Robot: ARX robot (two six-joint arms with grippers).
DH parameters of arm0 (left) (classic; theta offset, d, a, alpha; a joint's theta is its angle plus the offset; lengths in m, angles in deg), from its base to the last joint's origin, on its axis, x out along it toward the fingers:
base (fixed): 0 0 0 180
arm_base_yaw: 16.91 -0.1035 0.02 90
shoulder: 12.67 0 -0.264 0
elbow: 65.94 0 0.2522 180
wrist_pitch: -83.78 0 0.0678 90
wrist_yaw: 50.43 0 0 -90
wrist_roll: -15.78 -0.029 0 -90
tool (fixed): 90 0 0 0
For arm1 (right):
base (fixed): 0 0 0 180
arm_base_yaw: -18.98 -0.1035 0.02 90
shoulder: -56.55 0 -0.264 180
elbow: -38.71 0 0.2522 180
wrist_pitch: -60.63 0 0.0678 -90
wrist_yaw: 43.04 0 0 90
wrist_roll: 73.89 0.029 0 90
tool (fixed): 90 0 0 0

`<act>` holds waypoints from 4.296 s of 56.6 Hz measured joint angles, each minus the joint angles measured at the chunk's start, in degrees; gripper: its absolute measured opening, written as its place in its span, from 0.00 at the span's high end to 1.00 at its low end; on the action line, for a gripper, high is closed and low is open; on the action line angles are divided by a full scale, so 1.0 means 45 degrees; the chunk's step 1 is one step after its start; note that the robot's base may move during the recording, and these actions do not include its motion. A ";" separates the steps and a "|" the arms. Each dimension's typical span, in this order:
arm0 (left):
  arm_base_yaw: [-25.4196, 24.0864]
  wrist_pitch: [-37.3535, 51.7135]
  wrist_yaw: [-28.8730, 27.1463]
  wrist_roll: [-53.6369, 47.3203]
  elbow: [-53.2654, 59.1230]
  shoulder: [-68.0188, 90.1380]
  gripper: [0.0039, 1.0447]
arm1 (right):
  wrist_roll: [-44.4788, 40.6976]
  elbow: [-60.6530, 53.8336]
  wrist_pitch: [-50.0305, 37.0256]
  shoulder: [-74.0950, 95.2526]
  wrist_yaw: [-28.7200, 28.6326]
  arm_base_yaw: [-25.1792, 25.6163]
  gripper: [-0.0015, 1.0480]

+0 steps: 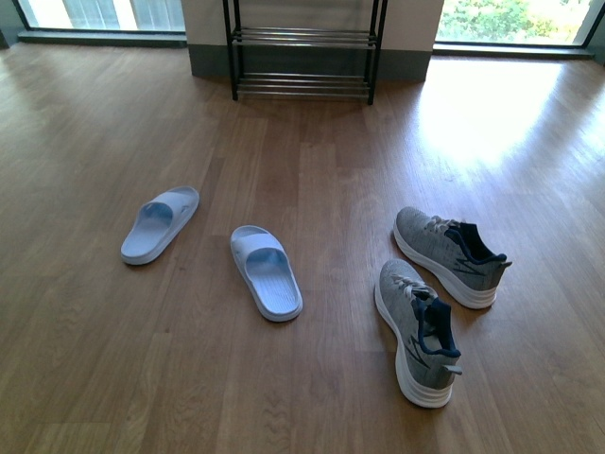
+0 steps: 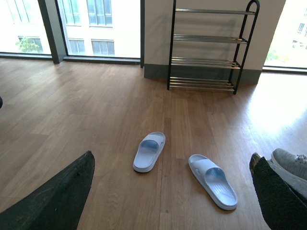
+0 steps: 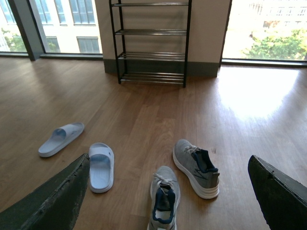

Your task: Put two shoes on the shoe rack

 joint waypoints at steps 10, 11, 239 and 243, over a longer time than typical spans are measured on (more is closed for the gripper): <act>0.0000 0.0000 0.0000 0.0000 0.0000 0.0005 0.09 | 0.0000 0.0000 0.0000 0.0000 0.0000 0.0000 0.09; 0.0000 0.0000 0.0000 0.0000 0.0000 0.0005 0.09 | 0.0000 0.0000 0.0000 0.0000 0.0000 0.0000 0.09; -0.0005 0.0000 0.0000 0.0000 0.0000 0.0000 0.09 | -0.4114 1.0535 -0.7927 3.4631 -0.1137 0.4041 0.09; 0.0000 0.0000 0.0000 0.0000 0.0000 0.0000 0.09 | -0.3925 1.0817 -0.7723 3.4719 -0.1263 0.4022 0.09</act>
